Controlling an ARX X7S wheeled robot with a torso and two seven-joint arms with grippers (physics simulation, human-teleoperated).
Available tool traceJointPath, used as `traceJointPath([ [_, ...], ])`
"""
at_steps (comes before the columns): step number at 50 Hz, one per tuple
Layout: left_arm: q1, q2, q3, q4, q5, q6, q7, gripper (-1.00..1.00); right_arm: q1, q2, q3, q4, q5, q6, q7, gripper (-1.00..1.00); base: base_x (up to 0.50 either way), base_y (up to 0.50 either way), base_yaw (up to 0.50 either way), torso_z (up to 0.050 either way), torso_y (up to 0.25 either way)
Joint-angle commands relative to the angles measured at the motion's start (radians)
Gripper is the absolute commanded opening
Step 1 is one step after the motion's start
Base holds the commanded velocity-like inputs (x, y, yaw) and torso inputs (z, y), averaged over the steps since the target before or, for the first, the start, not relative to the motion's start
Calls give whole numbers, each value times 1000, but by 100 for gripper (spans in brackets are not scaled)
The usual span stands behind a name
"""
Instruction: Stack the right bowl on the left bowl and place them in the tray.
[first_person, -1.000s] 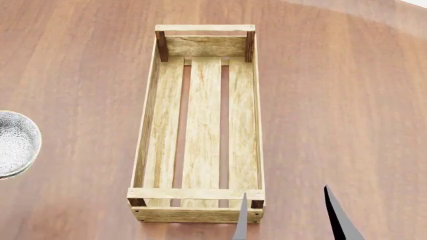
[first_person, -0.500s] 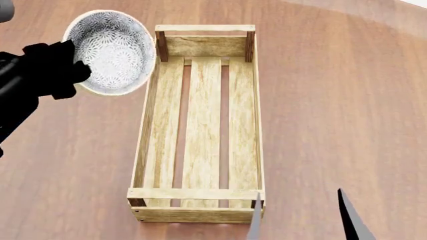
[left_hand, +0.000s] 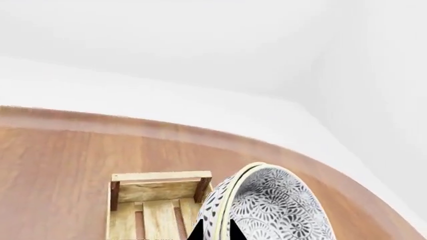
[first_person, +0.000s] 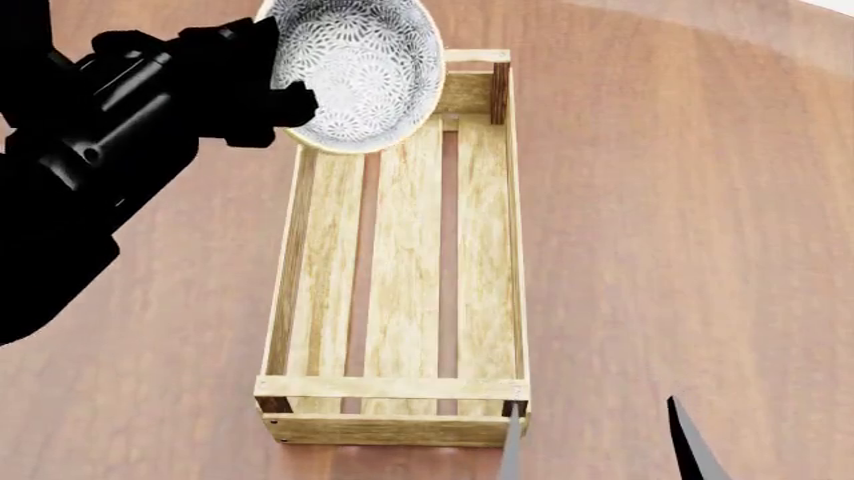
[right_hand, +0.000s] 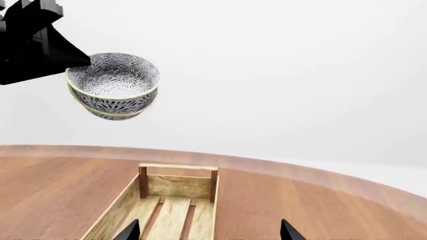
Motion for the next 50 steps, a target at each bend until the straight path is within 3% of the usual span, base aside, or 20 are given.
traceJointPath([
  [1, -30, 99, 56, -140, 108, 110, 118, -100, -13, -11, 27, 6, -3, -19, -24, 100, 0, 0, 0, 0, 0],
  [14, -63, 176, 81, -366, 137, 201, 199, -100, -24, -1, 39, -2, 16, -32, -22, 100, 0, 0, 0, 0, 1],
  [25, -100, 210, 62, -527, 103, 243, 172, -100, -30, 1, 41, 6, 16, -44, -23, 100, 0, 0, 0, 1, 2],
  [50, -60, 209, 155, -680, -4, 318, 165, -100, -26, -8, 29, 45, 12, -62, -27, 100, 0, 0, 0, 0, 1],
])
